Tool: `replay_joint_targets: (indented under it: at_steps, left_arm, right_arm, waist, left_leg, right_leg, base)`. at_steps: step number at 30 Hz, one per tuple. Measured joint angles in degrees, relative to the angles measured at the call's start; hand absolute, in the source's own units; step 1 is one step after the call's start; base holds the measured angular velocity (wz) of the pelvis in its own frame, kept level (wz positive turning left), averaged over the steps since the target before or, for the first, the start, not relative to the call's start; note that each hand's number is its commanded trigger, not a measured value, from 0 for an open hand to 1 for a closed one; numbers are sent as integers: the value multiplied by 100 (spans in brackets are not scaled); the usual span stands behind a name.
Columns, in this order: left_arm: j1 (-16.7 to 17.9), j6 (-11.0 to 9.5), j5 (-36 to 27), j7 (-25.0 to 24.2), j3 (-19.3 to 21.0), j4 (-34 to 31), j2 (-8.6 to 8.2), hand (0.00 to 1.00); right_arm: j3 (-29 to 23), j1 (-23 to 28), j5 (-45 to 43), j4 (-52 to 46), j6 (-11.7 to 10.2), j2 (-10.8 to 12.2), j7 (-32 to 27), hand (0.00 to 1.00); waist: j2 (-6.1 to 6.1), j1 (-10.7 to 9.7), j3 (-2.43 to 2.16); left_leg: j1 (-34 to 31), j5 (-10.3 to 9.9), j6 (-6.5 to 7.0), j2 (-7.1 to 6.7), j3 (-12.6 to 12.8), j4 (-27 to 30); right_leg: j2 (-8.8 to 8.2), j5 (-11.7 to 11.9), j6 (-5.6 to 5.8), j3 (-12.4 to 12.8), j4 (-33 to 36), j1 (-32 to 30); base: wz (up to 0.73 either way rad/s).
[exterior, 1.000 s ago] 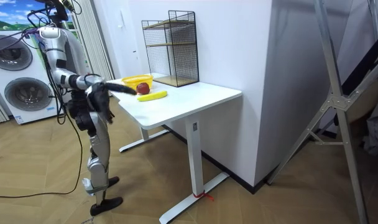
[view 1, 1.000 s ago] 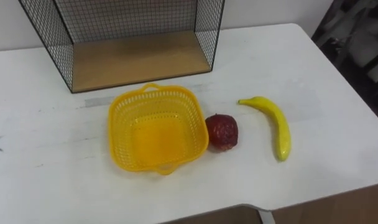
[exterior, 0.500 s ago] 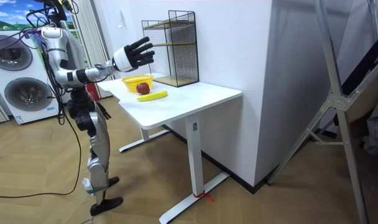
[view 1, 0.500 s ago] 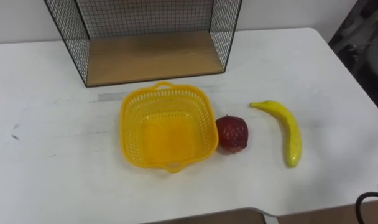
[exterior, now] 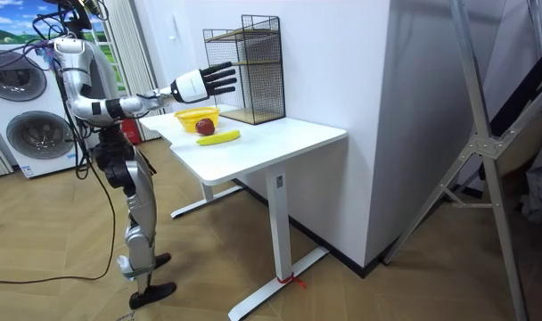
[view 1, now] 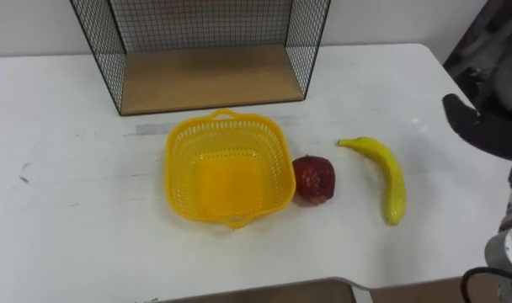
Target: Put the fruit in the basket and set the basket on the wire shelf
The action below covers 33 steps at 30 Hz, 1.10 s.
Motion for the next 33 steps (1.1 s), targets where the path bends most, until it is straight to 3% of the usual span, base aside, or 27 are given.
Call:
replay_joint_targets:
  at_steps: [6,14,22,33]
  left_arm:
    - [-119,1,-21,2,-30,-48,0,0]
    - [-352,-3,-85,2,-193,-41,-26,0]
    - [-345,-2,-129,2,-228,-41,-22,0]
    - [-313,-2,-128,10,-379,8,-2,0]
  right_arm:
    - [357,88,-19,146,0,0,385,0]
    - [674,172,-186,249,54,11,1005,0]
    - [806,142,-892,246,55,13,1178,0]
    - [1037,48,-895,173,55,15,1532,0]
  waist:
    - [10,79,3]
    - [110,146,0]
    - [98,156,4]
    - [77,170,20]
  left_leg:
    - [-3,3,6,13,19,12]
    - [-24,9,14,12,17,-5]
    - [-18,11,15,1,4,-8]
    - [-23,14,12,14,5,-22]
  right_leg:
    - [2,32,1,-9,-1,1]
    - [6,36,5,-17,4,4]
    - [0,36,5,-26,0,15]
    - [10,36,5,-32,-2,-11]
  base:
    - [-1]
    - [0]
    - [0]
    - [0]
